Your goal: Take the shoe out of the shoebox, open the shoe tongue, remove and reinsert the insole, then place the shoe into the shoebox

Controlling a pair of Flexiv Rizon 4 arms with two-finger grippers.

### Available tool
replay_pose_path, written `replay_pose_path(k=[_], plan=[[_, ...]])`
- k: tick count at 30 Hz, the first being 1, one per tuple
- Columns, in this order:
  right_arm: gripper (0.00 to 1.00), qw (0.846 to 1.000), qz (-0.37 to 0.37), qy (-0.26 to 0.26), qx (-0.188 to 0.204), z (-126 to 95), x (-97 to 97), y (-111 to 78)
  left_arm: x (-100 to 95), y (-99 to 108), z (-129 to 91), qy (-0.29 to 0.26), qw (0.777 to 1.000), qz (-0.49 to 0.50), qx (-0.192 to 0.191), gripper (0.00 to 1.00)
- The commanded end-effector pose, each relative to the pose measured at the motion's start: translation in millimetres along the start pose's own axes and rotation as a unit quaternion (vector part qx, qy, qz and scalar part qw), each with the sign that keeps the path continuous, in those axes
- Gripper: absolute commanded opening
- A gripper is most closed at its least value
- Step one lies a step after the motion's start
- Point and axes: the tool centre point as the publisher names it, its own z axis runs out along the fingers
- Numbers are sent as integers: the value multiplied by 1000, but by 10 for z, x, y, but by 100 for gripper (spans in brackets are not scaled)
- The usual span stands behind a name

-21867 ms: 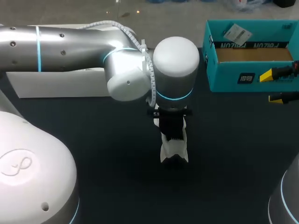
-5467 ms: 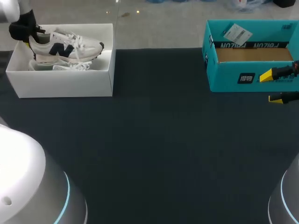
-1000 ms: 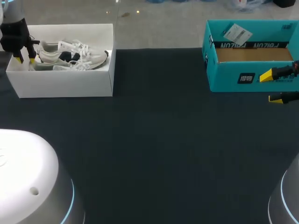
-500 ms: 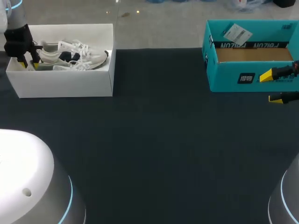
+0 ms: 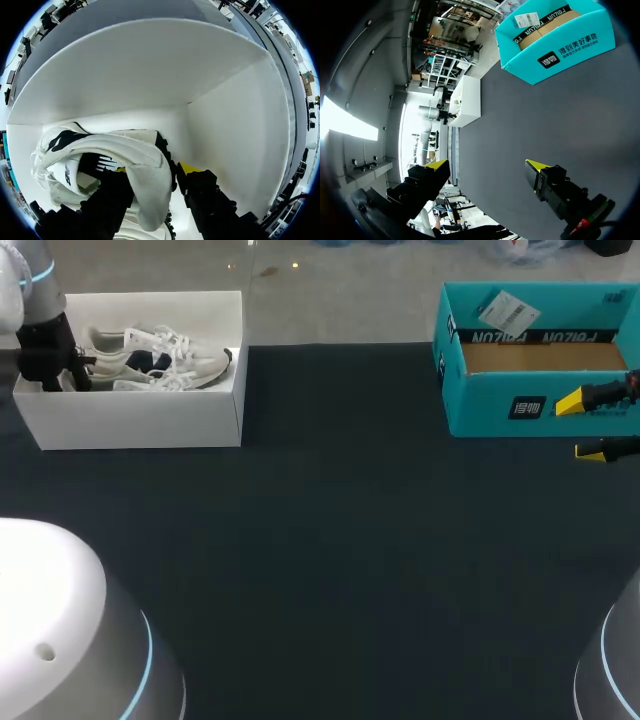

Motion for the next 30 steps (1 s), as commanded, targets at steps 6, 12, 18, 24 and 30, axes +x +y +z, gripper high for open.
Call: replay_pose_path(k=[6,12,18,24,30], plan=[[100,1000,0,-1,0,7,1,0,27,70,128,-2,1000,-4,12,0],[100,1000,0,-1,0,7,1,0,34,48,5,6,1000,3,13,0],[100,1000,0,-1,0,7,1,0,27,16,-356,13,1000,11,8,0],[100,1000,0,-1,0,7,1,0,-28,4,-767,26,1000,-1,-6,0],[100,1000,0,-1,0,7,1,0,-127,-52,-1165,34,999,-15,-1,0]])
